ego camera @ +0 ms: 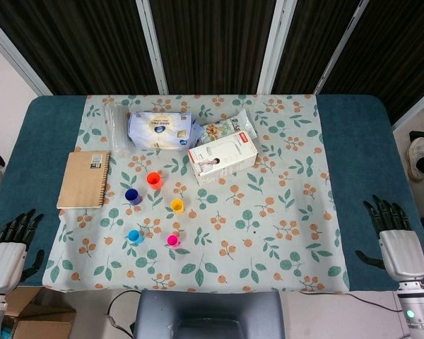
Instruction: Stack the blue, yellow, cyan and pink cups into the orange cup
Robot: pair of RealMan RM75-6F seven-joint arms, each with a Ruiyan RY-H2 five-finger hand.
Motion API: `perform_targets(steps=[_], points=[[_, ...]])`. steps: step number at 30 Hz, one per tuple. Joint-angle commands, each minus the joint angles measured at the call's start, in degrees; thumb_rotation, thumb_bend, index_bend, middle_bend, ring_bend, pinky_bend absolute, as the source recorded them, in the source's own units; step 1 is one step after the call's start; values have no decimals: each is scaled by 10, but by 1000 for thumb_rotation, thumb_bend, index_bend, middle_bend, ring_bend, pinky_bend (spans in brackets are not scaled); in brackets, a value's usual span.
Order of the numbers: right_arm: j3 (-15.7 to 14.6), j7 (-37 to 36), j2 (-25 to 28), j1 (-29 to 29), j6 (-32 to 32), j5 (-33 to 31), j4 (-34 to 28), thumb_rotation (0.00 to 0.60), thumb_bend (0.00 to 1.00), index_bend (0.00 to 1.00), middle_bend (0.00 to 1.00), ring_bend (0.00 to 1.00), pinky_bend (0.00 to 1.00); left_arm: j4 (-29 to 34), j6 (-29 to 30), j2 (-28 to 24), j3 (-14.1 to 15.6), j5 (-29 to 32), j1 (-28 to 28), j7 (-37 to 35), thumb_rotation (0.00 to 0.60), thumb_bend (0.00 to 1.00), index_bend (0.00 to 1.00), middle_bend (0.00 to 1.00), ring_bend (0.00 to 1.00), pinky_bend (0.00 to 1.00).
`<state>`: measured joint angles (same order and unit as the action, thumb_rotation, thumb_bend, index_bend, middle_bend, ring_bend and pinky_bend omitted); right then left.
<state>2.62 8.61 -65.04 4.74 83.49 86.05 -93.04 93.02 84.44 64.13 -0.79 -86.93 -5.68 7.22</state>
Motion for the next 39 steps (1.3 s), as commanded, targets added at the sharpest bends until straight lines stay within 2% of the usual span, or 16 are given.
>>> perform_targets(steps=[1,3,5,6,7,8,9,10,11,13,16,20,23,27,32,39], points=[[-1,2,-1,1,-2,0,0,600,196,0,0,0,0,-4,-10,4,1,-2,-2,-3,600,454,0,0,0,134],[-3,3,-2,1,-3,4,0,600,196,0,0,0,0,-5,-21,7,2,-5,-8,-12,600,451,0,0,1,138],[-5,-1,0,1,-4,4,-2,600,196,0,0,0,0,-13,-29,18,0,-15,-19,-43,600,447,0,37,48,173],[-5,-1,0,1,-4,5,-2,600,196,0,0,0,0,-20,-27,30,-6,-19,-24,-62,600,445,0,99,136,273],[-5,0,0,1,-4,6,-1,600,196,0,0,0,0,-34,-17,48,-16,-26,-30,-79,600,443,9,189,263,441],[-6,-1,0,1,-4,7,-1,600,197,0,0,0,0,-56,-7,77,-29,-31,-39,-98,600,442,31,333,453,682],[-6,-1,0,1,-4,7,0,600,197,0,0,0,0,-67,-10,93,-34,-32,-47,-105,600,443,59,518,671,913],[-6,-1,0,1,-4,6,0,600,196,0,0,0,0,-73,-23,104,-38,-30,-58,-107,600,442,76,618,775,978],[-5,0,-1,1,-3,5,0,600,196,0,0,0,0,-72,-49,113,-44,-20,-74,-104,600,442,92,745,886,1000],[-4,-1,-3,1,-4,5,1,600,196,0,0,0,0,-52,-103,121,-61,13,-104,-82,600,437,122,916,989,1000],[-3,1,-4,2,-4,3,3,600,196,0,0,0,0,-33,-152,139,-92,66,-141,-33,600,427,185,999,1000,1000],[-2,-3,-2,1,-5,0,4,600,196,0,0,0,0,-31,-202,179,-133,153,-189,46,600,421,224,1000,1000,1000],[-1,-6,0,1,-6,-2,5,600,196,0,0,0,0,-49,-217,208,-152,201,-215,86,600,413,240,1000,1000,1000],[-1,-7,2,1,-6,-3,5,600,196,0,0,0,0,-58,-222,219,-157,219,-225,101,600,402,253,1000,1000,1000],[2,-16,7,-2,-1,-7,6,600,196,0,0,0,0,-106,-250,259,-163,297,-260,164,600,383,262,1000,1000,1000],[-1,-15,7,-1,-5,-5,5,600,196,0,0,0,0,-126,-262,271,-162,340,-277,175,600,375,249,1000,1000,1000]])
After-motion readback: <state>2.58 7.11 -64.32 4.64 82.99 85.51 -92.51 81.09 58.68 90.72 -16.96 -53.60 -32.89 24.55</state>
